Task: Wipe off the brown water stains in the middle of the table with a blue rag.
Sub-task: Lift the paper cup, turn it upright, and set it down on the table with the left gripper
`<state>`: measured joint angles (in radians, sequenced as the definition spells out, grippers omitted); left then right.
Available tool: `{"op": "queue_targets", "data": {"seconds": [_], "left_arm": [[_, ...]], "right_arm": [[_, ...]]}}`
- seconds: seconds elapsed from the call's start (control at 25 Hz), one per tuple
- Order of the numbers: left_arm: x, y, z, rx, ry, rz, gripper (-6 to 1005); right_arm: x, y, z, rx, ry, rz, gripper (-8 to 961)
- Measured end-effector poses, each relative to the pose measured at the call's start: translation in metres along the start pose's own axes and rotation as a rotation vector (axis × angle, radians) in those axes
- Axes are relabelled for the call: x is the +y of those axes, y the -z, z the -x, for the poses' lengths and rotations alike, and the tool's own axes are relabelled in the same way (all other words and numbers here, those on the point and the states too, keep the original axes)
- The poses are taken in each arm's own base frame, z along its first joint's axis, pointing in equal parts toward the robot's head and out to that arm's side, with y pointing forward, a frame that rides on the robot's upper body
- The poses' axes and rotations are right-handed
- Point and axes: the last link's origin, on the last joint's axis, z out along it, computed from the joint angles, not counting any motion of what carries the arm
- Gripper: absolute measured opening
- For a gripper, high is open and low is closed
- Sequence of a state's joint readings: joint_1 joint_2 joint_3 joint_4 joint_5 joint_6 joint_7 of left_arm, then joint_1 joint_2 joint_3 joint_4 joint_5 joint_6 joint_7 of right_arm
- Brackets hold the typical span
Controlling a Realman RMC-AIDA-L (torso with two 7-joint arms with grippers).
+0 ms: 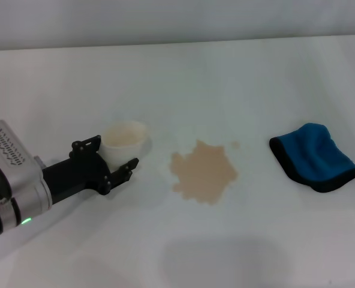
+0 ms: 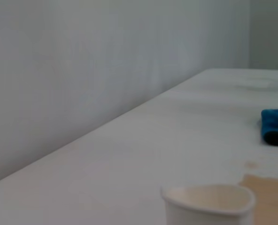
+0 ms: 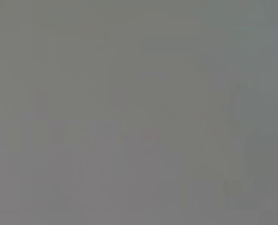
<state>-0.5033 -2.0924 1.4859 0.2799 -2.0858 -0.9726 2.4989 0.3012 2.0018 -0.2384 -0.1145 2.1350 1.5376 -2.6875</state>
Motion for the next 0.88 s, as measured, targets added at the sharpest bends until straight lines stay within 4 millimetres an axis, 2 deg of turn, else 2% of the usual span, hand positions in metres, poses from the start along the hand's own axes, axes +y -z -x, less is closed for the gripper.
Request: {"op": "queue_targets", "data": {"seconds": [0.56,0.88], "left_arm": [[0.0,0.005,0.009,-0.035,-0.01,-0.019,602],[-0.003,0.005,0.014,-0.064,-0.008,-0.045,686]], "right_arm": [[0.002,-0.009,-0.003,0.016,-0.005,-0.006,871],[0.001,-0.009,-0.003,0.018,-0.004,-0.006,872]]}}
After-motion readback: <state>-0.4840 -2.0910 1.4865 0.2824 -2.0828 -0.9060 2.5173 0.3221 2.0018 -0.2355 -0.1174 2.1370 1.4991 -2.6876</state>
